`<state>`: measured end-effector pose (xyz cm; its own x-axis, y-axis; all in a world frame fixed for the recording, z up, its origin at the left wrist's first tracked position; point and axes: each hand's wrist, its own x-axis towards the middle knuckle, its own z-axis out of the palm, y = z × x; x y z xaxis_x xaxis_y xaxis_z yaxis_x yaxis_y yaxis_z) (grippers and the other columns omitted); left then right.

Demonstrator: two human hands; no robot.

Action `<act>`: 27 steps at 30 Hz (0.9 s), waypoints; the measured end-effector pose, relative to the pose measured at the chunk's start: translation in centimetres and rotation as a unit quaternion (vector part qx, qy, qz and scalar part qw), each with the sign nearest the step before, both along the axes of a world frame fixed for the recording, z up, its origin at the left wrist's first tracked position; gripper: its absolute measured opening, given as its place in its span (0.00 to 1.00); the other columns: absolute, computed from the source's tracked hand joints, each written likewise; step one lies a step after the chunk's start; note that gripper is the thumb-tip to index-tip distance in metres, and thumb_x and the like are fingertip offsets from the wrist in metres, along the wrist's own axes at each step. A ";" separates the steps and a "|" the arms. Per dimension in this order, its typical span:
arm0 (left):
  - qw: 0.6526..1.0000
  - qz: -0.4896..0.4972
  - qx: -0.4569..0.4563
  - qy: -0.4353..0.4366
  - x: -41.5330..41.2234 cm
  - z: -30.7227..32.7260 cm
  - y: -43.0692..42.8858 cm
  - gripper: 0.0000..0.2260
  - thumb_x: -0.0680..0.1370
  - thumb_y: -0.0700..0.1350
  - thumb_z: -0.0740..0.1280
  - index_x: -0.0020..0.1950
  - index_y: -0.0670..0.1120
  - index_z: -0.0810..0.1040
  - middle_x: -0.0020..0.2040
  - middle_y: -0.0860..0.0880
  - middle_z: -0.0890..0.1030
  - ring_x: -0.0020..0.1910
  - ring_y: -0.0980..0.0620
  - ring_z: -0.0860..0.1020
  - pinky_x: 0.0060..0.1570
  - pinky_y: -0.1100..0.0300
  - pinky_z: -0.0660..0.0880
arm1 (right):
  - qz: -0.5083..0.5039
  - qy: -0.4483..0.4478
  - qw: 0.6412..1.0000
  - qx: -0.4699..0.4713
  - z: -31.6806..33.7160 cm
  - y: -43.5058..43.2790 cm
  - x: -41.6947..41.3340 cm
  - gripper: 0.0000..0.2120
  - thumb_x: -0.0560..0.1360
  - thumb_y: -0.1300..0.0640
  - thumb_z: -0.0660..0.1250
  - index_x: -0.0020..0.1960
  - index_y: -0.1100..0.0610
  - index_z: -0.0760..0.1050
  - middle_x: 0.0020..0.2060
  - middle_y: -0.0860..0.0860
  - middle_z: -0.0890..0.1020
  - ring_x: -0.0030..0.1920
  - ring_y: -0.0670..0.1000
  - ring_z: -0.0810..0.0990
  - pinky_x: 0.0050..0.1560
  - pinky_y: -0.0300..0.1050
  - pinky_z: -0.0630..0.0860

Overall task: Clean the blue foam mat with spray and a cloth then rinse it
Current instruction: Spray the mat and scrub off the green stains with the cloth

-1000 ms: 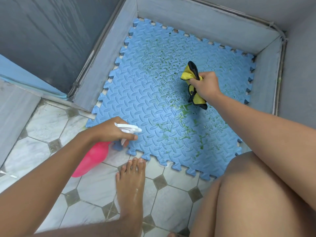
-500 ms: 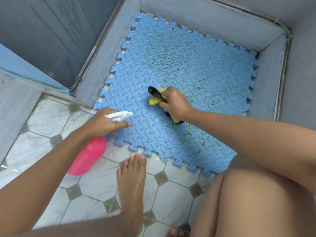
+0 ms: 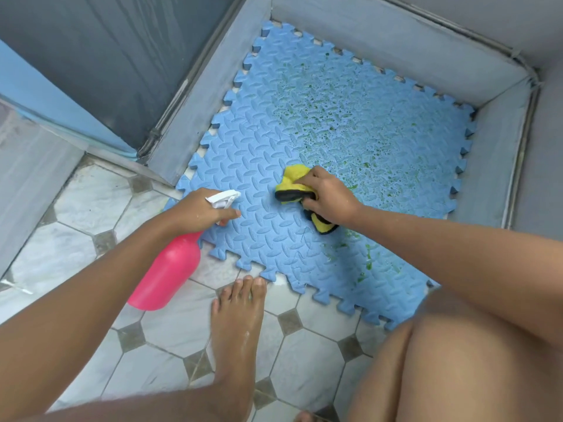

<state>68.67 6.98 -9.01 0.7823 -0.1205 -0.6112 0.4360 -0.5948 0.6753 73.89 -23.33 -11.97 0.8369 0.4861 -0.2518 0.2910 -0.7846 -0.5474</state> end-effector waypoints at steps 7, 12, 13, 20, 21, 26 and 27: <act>0.999 -0.004 0.023 0.025 0.4 1.2 -0.1 0.13 0.77 0.47 0.76 0.43 0.37 0.84 0.41 0.39 0.84 0.30 0.56 0.78 0.28 0.58 0.79 | 0.330 0.074 0.941 -0.022 0.2 2.2 -6.5 0.20 0.70 0.58 0.73 0.62 0.52 0.78 0.58 0.53 0.73 0.50 0.56 0.79 0.47 0.47 0.75; 0.996 0.029 -0.039 0.071 1.2 3.4 -0.9 0.14 0.77 0.51 0.76 0.51 0.39 0.84 0.46 0.38 0.86 0.41 0.53 0.81 0.37 0.46 0.85 | 0.149 0.056 0.987 -0.015 0.0 2.4 -3.3 0.20 0.70 0.58 0.73 0.61 0.50 0.79 0.57 0.52 0.73 0.49 0.56 0.79 0.50 0.48 0.76; 0.996 0.031 -0.043 0.072 1.7 4.1 -1.3 0.14 0.77 0.52 0.76 0.50 0.41 0.84 0.45 0.39 0.86 0.43 0.53 0.82 0.35 0.48 0.84 | 0.095 0.050 0.994 -0.010 0.0 2.1 -2.3 0.19 0.70 0.58 0.73 0.61 0.51 0.79 0.56 0.52 0.73 0.50 0.56 0.79 0.51 0.50 0.76; 0.998 -0.063 0.010 0.026 6.6 8.0 -6.1 0.17 0.75 0.58 0.76 0.39 0.45 0.80 0.38 0.46 0.81 0.39 0.50 0.78 0.35 0.51 0.84 | -0.210 0.130 0.954 0.169 4.2 -0.2 2.6 0.10 0.70 0.66 0.71 0.50 0.57 0.83 0.38 0.53 0.82 0.36 0.48 0.80 0.38 0.44 0.78; 0.995 -0.089 0.030 0.025 6.9 7.9 -7.0 0.18 0.74 0.59 0.77 0.40 0.45 0.81 0.37 0.48 0.81 0.37 0.50 0.78 0.34 0.52 0.84 | -0.263 0.138 0.930 0.217 5.2 -0.8 3.6 0.08 0.71 0.67 0.69 0.47 0.58 0.83 0.33 0.53 0.81 0.30 0.47 0.78 0.31 0.43 0.77; 0.981 -0.184 0.044 0.041 7.3 5.7 -10.6 0.17 0.71 0.60 0.79 0.41 0.47 0.81 0.37 0.50 0.81 0.36 0.51 0.79 0.31 0.58 0.81 | -0.419 0.063 0.858 0.291 8.5 -7.3 7.4 0.09 0.69 0.67 0.66 0.41 0.56 0.82 0.29 0.50 0.80 0.27 0.48 0.76 0.29 0.41 0.72; 0.978 -0.199 0.044 0.041 7.3 5.2 -11.0 0.19 0.70 0.60 0.79 0.41 0.46 0.81 0.36 0.50 0.82 0.35 0.51 0.80 0.31 0.58 0.81 | -0.442 0.050 0.847 0.292 8.6 -9.0 7.5 0.09 0.69 0.67 0.66 0.42 0.55 0.82 0.30 0.51 0.80 0.28 0.49 0.77 0.29 0.41 0.72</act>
<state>75.97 -3.97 -3.79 0.6314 -0.3498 -0.6921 0.2086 -0.7830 0.5860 81.36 -32.32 -3.34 0.9274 -0.2522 -0.2761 -0.3397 -0.2594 -0.9041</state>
